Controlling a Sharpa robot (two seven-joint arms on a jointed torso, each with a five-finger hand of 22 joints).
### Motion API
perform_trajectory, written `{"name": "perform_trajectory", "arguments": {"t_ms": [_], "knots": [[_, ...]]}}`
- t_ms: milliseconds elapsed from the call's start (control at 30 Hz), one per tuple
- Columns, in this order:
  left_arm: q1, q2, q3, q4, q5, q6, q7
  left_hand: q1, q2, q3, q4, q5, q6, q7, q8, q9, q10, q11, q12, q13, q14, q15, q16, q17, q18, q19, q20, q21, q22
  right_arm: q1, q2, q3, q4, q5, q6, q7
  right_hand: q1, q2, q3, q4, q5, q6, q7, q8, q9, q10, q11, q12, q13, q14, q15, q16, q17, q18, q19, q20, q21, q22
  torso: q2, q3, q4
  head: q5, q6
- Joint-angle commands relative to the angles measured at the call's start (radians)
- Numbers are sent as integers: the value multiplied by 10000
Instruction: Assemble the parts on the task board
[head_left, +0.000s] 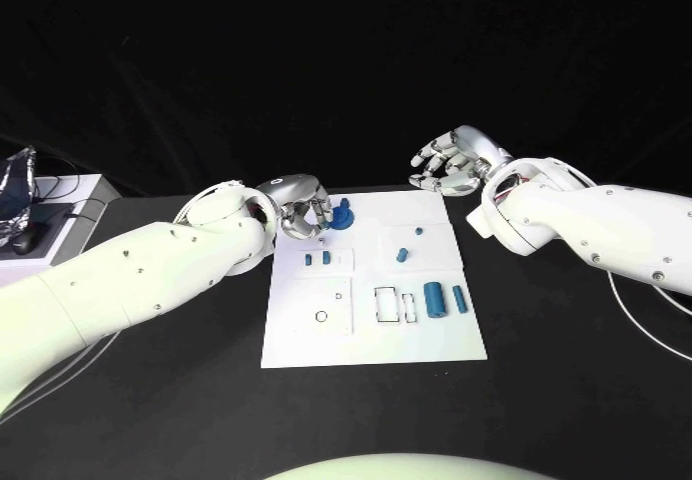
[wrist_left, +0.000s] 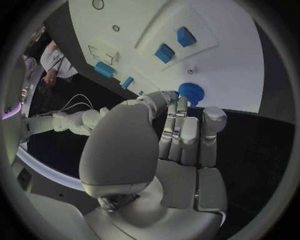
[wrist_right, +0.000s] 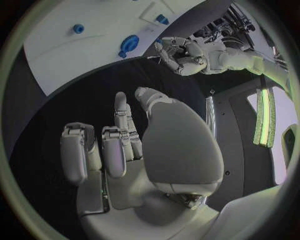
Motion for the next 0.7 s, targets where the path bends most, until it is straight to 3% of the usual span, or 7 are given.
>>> {"name": "perform_trajectory", "arguments": {"t_ms": [33,200,700], "knots": [[-21,-36,25,20,197,35,20,-111,20,-13,-60,-46,84,-4,-46,20,85,-21,-54,5,93,-12,56,17,-74,51,11,48,15,-2,-10,3,5,-94,53,110,-60,-39,44,9,13,29,23,32,9,67,-15,-35,-9,784,56,-55,1389,140,605,26,-25,2005,-4,-20,39,-16,-17],[-82,-17,30,-239,136,96,-5,-111,20,-13,-60,-46,84,-4,-46,20,85,-21,-54,5,93,-12,56,17,-74,51,11,48,15,-3,-11,3,20,-94,54,118,-60,-39,44,9,13,29,23,32,9,67,-15,-35,-9,784,56,-55,1389,140,605,26,-25,2005,20,-10,1,16,-25],[-243,279,-106,-803,-42,62,-25,-146,-10,-16,-77,-49,98,-7,-59,23,126,-23,-120,6,123,-11,64,61,-79,72,4,68,47,-3,-6,2,28,-94,-10,192,-88,-67,62,5,7,47,40,31,24,20,14,-250,-190,743,74,-128,1224,190,522,36,-257,1896,17,-6,-1,5,-105]]}}
